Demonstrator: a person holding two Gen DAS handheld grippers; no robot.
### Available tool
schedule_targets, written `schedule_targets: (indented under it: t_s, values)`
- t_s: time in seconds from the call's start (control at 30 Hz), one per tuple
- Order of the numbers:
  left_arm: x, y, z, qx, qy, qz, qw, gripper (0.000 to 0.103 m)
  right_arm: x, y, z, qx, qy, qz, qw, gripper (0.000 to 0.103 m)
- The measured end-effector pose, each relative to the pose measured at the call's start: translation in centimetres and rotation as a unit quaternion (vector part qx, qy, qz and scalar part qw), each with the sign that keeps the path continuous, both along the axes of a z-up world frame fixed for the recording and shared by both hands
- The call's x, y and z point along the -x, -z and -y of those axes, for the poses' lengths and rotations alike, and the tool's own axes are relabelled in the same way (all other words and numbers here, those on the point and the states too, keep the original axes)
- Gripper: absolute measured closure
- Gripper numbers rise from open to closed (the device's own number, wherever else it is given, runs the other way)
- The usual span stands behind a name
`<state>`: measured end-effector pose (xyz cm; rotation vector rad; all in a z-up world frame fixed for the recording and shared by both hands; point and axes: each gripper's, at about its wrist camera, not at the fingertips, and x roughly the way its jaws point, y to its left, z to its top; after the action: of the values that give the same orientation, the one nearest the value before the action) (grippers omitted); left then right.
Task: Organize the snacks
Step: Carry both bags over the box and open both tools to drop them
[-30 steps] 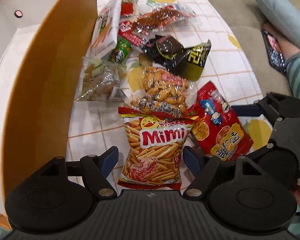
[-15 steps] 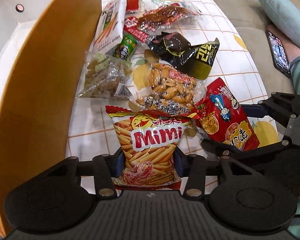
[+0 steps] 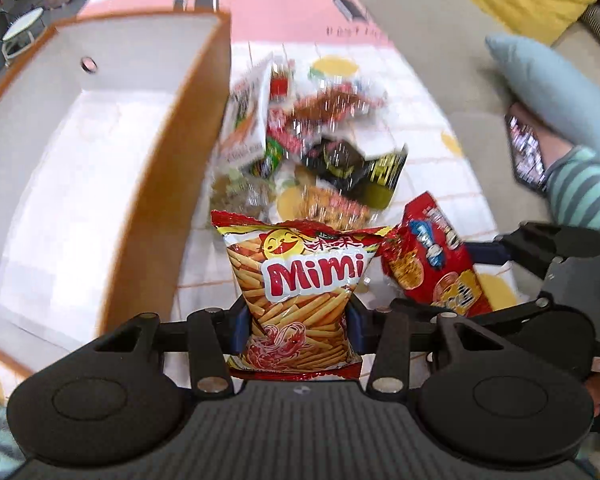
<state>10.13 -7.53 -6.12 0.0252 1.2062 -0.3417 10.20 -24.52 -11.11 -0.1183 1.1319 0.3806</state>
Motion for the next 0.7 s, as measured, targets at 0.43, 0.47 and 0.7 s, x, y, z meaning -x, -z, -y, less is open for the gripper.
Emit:
schedule_targets:
  t_s: [0.43, 0.47, 0.7]
  values:
    - [-0.7, -9.8, -7.1, 0.001, -0.028, 0.079, 0.9964, 0.051, -1.4, -9.3, -5.5, -0.068, -0.068, 0.106, 0.990, 0.035]
    - [-1.0, -10.4, -7.9, -0.006, -0.033, 0.084, 0.9959, 0.051, -1.6, -9.9, -6.3, -0.073, -0.079, 0.112, 0.988, 0.035]
    - [-2.9, -10.8, -12.3, -0.057, -0.050, 0.076, 0.9942, 0.051, -3.3, -12.3, -13.3, -0.075, -0.164, 0.135, 0.974, 0.035]
